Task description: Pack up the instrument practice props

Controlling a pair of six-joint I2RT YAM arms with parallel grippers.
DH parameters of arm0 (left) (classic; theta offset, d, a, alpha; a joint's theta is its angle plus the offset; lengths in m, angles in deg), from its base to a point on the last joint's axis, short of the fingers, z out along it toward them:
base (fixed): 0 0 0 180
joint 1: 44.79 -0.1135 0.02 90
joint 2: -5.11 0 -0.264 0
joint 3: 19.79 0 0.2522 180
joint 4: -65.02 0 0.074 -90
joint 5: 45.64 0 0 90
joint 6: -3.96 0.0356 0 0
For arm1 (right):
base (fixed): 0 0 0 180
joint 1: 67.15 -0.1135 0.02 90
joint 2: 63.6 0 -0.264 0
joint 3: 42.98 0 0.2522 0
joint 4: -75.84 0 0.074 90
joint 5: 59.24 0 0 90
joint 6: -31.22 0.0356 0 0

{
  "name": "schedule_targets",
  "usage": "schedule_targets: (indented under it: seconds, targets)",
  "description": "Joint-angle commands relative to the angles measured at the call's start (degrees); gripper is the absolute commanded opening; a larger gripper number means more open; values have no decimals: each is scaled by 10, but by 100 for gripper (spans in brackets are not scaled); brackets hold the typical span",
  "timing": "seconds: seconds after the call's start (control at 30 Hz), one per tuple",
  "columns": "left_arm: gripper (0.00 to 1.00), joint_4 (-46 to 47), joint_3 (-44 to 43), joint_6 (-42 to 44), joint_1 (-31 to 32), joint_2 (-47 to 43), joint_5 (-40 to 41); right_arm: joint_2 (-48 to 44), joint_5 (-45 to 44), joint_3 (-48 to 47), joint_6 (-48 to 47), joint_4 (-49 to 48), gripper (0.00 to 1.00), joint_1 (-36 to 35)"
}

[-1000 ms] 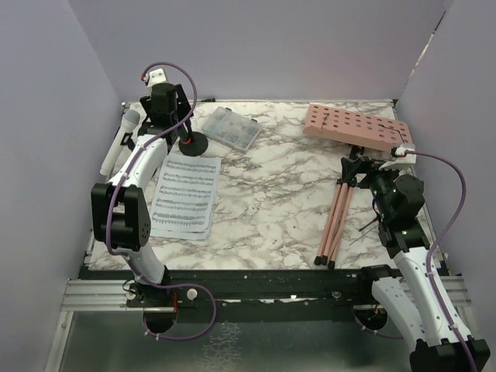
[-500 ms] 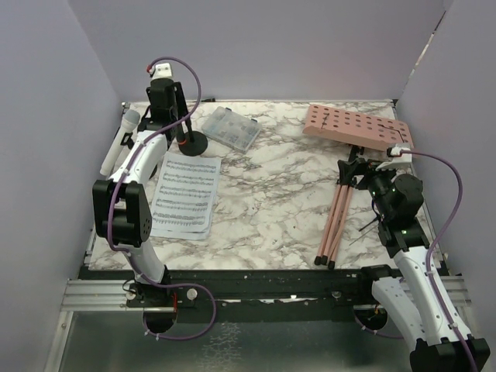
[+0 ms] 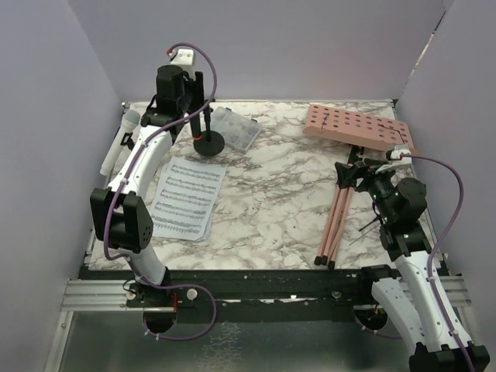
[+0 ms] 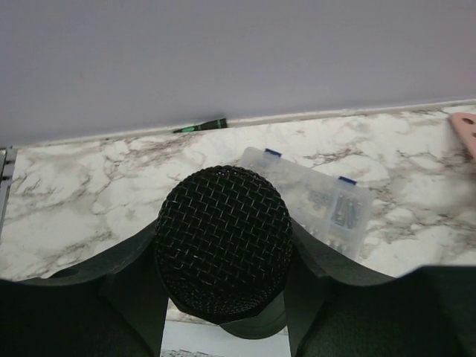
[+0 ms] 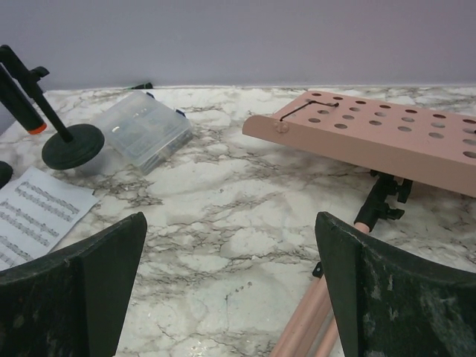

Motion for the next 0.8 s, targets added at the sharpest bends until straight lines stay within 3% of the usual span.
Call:
schedule_targets:
  seconds: [0.0, 0.47, 0.77]
  targets:
    - [0, 41, -47, 26, 48, -76, -73, -19, 34, 2, -5, -15, 99, -2]
    - [0, 32, 25, 103, 248, -122, -142, -39, 125, 43, 2, -67, 99, -3]
    - [0, 33, 86, 124, 350, -112, -141, -26, 78, 107, 105, -130, 100, -3]
